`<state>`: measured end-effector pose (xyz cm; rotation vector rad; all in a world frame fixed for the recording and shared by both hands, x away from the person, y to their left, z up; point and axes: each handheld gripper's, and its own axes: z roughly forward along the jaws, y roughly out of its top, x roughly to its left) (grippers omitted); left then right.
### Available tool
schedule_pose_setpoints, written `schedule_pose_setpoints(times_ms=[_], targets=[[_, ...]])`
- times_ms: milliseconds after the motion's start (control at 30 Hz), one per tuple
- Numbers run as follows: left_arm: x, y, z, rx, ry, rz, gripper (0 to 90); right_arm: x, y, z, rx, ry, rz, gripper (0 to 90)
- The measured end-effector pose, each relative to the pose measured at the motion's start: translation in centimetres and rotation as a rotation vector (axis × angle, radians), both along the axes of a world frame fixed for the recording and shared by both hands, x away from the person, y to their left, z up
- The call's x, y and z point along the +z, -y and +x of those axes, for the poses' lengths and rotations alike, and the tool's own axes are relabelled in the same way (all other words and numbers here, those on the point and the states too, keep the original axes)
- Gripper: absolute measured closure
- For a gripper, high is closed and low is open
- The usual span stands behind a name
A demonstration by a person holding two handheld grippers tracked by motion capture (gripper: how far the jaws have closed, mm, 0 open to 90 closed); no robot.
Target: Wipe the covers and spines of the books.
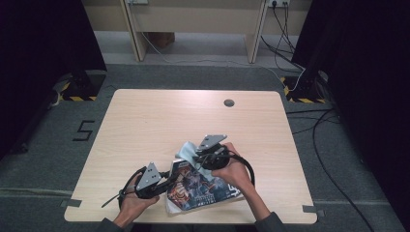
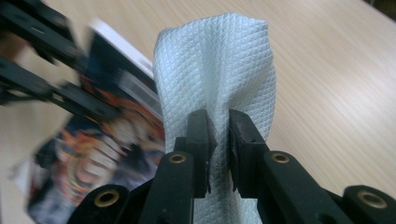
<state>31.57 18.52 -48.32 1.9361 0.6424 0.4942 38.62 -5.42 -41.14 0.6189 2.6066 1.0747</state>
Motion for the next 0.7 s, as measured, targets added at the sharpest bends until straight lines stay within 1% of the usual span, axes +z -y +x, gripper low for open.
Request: schedule_pose_setpoints(times_ms=[33, 67, 133, 167, 200, 300, 333, 367, 400, 433, 467, 533, 567, 600, 633, 700], targets=[[0.0, 0.0, 0.0, 0.0, 0.0, 0.0, 79.4, 0.0, 0.0, 0.0, 0.0, 0.0, 0.0, 79.9], [0.0, 0.0, 0.0, 0.0, 0.003, 0.0, 79.4, 0.5, -1.0, -0.8, 0.028, 0.014, 0.011, 79.7], [0.0, 0.0, 0.0, 0.002, 0.004, -0.001, 79.4, 0.9, -1.7, -1.4, 0.052, 0.029, 0.027, 79.6], [0.0, 0.0, 0.0, 0.002, 0.004, -0.001, 79.4, 0.9, -1.7, -1.4, 0.052, 0.029, 0.027, 79.6], [0.0, 0.0, 0.0, 0.0, 0.006, 0.0, 79.3, 1.2, -2.3, -2.0, 0.064, 0.044, 0.037, 79.5], [0.0, 0.0, 0.0, 0.001, 0.006, 0.001, 79.3, 1.3, -2.7, -2.4, 0.064, 0.048, 0.036, 79.4], [0.0, 0.1, 0.0, -0.001, 0.008, 0.002, 79.3, 1.3, -2.7, -2.3, 0.079, 0.057, 0.034, 79.8], [0.0, 0.1, 0.0, -0.001, 0.008, 0.002, 79.3, 1.3, -2.7, -2.3, 0.079, 0.057, 0.034, 79.8], [0.0, 0.1, 0.0, -0.001, 0.008, 0.006, 79.3, 1.2, -2.4, -2.0, 0.078, 0.041, 0.048, 79.8], [0.0, 0.1, 0.0, -0.001, 0.008, 0.006, 79.3, 1.2, -2.4, -2.0, 0.078, 0.041, 0.048, 79.8], [0.0, 0.1, 0.0, -0.001, 0.007, 0.007, 79.2, 1.0, -2.0, -1.6, 0.06, 0.016, 0.052, 79.8], [0.0, 0.1, 0.0, -0.002, 0.009, 0.005, 79.2, 0.9, -1.8, -1.4, 0.059, 0.018, 0.052, 79.7], [0.0, 0.1, 0.0, -0.004, 0.011, 0.006, 79.2, 0.7, -1.1, -0.9, 0.037, -0.012, 0.047, 79.6], [0.0, 0.1, 0.0, -0.004, 0.012, 0.007, 79.2, 0.5, -0.8, -0.6, 0.032, -0.01, 0.038, 79.5], [0.0, 0.1, 0.0, -0.004, 0.012, 0.007, 79.1, 0.5, -0.8, -0.6, 0.032, -0.01, 0.038, 79.5], [0.0, 0.1, 0.0, -0.005, 0.012, 0.009, 79.0, 0.1, 0.0, 0.1, 0.015, -0.021, 0.025, 79.4]])
